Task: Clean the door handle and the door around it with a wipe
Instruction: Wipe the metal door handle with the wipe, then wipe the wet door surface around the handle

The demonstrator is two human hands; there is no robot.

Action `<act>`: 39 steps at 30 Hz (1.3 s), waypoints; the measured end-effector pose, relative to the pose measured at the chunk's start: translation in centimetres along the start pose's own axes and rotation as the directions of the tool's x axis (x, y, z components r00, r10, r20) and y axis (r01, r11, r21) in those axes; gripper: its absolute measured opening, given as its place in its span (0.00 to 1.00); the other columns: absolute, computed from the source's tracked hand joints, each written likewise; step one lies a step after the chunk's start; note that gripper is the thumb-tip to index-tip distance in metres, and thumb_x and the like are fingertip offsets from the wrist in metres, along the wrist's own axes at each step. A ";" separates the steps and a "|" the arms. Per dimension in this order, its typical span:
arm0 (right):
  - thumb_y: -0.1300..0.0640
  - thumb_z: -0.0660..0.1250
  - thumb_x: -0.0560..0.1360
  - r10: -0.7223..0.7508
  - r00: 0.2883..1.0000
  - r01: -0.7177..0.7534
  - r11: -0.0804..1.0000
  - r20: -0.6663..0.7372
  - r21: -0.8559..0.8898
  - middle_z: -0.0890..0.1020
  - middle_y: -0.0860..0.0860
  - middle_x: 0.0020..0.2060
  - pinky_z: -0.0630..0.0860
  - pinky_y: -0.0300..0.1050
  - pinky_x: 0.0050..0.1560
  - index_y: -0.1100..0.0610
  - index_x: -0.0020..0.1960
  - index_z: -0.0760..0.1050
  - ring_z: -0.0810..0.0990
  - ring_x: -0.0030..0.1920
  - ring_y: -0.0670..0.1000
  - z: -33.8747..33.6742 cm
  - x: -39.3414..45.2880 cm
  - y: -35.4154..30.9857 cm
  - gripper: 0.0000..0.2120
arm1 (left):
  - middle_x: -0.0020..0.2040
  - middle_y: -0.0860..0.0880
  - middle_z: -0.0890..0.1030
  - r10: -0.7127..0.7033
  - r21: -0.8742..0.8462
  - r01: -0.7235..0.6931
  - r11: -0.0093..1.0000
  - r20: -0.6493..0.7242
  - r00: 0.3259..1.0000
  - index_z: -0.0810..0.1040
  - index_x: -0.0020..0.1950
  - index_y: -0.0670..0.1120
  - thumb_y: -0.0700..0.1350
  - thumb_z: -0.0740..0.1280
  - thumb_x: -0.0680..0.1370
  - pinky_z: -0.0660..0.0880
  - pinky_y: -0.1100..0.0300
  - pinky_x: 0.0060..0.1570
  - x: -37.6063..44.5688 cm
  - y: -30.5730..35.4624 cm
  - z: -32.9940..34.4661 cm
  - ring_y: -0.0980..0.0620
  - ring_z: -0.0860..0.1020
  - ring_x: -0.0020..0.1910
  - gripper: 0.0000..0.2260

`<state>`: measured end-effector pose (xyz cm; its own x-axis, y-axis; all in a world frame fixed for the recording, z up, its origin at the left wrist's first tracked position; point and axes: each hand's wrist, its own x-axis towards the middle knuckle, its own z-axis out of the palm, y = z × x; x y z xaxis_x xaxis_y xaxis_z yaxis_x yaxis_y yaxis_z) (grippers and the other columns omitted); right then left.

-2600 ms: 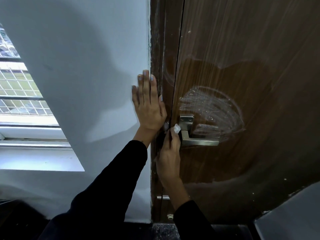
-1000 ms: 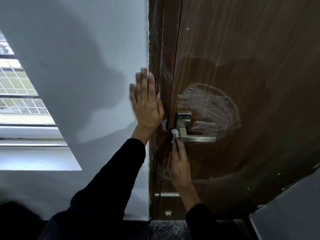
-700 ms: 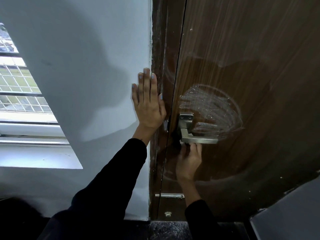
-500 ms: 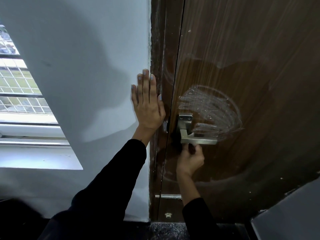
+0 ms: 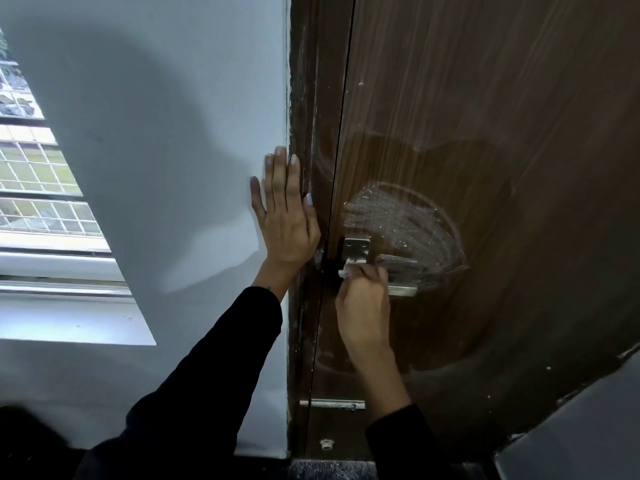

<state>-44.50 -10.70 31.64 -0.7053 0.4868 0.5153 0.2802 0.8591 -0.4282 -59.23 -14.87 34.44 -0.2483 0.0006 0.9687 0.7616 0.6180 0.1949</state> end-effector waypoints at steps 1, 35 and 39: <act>0.64 0.62 0.76 0.015 0.998 -0.013 0.999 0.055 -0.039 0.77 0.56 0.58 0.71 0.41 0.60 0.60 0.62 0.74 0.69 0.62 0.52 -0.1 0.2 0.1 0.14 | 0.74 0.36 0.64 -0.003 -0.007 0.003 1.000 -0.011 1.000 0.60 0.74 0.38 0.43 0.53 0.80 0.46 0.48 0.75 0.7 0.2 -0.1 0.41 0.58 0.75 0.23; 0.69 0.66 0.73 -0.013 0.783 0.258 0.917 -0.622 0.306 0.79 0.60 0.50 0.75 0.38 0.54 0.65 0.54 0.79 0.78 0.51 0.52 -5.0 7.9 0.6 0.10 | 0.75 0.38 0.64 0.019 0.001 -0.019 1.000 -0.069 0.997 0.56 0.76 0.40 0.45 0.49 0.81 0.49 0.50 0.76 4.0 -0.3 1.2 0.43 0.58 0.76 0.23; 0.73 0.68 0.68 -0.218 0.819 0.330 0.936 -0.531 0.124 0.82 0.58 0.47 0.74 0.43 0.52 0.64 0.51 0.81 0.78 0.48 0.57 -2.5 7.9 0.2 0.13 | 0.75 0.38 0.63 0.029 -0.002 -0.029 1.000 -0.080 0.996 0.56 0.76 0.40 0.44 0.50 0.81 0.50 0.50 0.76 3.9 -0.4 1.3 0.43 0.57 0.76 0.23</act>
<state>-48.44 -6.30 37.51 -0.2924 0.2952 0.9096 -0.0514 0.9449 -0.3232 -61.27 -14.14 37.97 -0.1779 -0.0443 0.9831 0.7698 0.6161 0.1670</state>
